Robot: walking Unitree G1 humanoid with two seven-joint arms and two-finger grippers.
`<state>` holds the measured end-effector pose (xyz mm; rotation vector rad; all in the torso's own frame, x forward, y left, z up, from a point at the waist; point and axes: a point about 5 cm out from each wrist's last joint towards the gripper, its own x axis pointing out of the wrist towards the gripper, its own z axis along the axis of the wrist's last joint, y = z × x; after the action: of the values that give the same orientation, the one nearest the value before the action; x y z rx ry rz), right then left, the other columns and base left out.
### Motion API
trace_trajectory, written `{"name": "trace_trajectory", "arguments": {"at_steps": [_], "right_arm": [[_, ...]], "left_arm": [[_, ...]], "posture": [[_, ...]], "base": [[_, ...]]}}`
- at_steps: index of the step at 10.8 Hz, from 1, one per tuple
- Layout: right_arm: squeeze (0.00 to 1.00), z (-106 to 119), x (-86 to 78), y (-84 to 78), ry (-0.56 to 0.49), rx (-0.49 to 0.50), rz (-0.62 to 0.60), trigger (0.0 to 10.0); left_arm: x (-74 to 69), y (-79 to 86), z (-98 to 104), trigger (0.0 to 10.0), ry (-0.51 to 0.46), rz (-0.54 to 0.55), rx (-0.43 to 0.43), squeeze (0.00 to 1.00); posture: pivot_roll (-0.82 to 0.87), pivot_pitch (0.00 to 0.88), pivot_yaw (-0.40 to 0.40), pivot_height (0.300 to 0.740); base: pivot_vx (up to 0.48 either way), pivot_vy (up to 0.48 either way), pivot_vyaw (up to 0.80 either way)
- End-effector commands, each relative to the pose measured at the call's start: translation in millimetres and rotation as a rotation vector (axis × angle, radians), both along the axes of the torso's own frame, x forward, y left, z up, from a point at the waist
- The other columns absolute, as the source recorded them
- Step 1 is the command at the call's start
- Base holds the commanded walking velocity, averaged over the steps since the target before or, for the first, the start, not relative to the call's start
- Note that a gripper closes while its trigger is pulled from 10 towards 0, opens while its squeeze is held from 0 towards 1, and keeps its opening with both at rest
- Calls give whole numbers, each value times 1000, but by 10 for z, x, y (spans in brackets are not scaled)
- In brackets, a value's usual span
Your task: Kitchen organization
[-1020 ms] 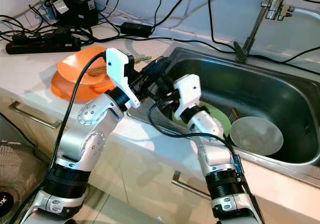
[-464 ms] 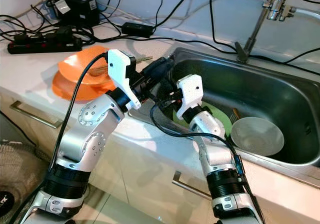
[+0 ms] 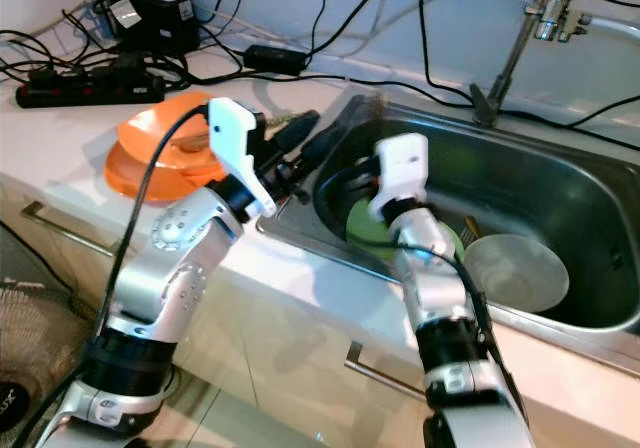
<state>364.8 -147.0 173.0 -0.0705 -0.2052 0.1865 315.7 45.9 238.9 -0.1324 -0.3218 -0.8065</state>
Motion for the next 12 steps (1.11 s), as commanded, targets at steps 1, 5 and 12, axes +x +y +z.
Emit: {"name": "trace_trajectory", "arguments": {"at_steps": [1,5,12], "right_arm": [[0,-47,37,-104,42,14,-86,10000],[0,-160,133,-209,113,25,-235,10000],[0,-440,135,-291,228,-4,-307,10000]], "left_arm": [[-12,42,-51,10000,16,13,10,0],[-35,195,-415,10000,125,69,131,0],[-87,170,-947,10000,342,66,357,0]], "posture": [[126,37,-5,740],[131,41,-10,740],[133,43,-16,740]], "base": [[0,0,0],[0,0,0],[0,0,0]]}}
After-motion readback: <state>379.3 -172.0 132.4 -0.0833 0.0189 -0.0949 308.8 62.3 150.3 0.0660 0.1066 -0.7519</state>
